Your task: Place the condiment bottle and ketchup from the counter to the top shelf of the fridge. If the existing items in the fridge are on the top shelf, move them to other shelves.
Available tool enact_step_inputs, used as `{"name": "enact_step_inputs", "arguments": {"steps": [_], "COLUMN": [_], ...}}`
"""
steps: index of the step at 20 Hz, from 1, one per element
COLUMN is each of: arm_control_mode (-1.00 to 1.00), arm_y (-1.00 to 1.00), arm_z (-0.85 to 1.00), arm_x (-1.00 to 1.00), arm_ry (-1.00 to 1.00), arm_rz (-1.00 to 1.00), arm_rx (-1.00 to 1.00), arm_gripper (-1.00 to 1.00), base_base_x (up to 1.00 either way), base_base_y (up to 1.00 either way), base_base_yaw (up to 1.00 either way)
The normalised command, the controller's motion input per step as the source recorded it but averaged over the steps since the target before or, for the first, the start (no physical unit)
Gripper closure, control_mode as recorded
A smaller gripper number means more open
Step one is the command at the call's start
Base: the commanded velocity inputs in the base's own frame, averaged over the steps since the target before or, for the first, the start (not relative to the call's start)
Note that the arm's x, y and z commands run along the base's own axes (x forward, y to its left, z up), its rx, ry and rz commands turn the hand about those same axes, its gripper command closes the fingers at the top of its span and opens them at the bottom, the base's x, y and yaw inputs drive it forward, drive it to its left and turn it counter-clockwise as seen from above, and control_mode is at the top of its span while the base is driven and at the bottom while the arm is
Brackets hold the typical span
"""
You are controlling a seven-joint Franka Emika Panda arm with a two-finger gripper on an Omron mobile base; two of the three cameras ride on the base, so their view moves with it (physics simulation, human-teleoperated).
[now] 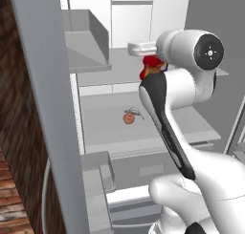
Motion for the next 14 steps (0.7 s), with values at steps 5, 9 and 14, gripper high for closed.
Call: {"name": "enact_step_inputs", "arguments": {"steps": [5,9,14], "arm_control_mode": [-1.0,-1.0,-1.0], "arm_y": [0.0,0.0,0.0], "arm_z": [0.0,-0.05,-0.18], "arm_x": [1.0,0.99,0.85], "arm_ry": [0.11,0.1,0.07], "arm_rz": [0.0,0.0,0.0], "arm_rx": [-0.02,-0.02,-0.01], "arm_gripper": [1.0,1.0,1.0], "base_base_x": [0.0,0.0,0.0], "base_base_y": [0.0,0.0,0.0], "base_base_yaw": [0.0,0.0,0.0]}}
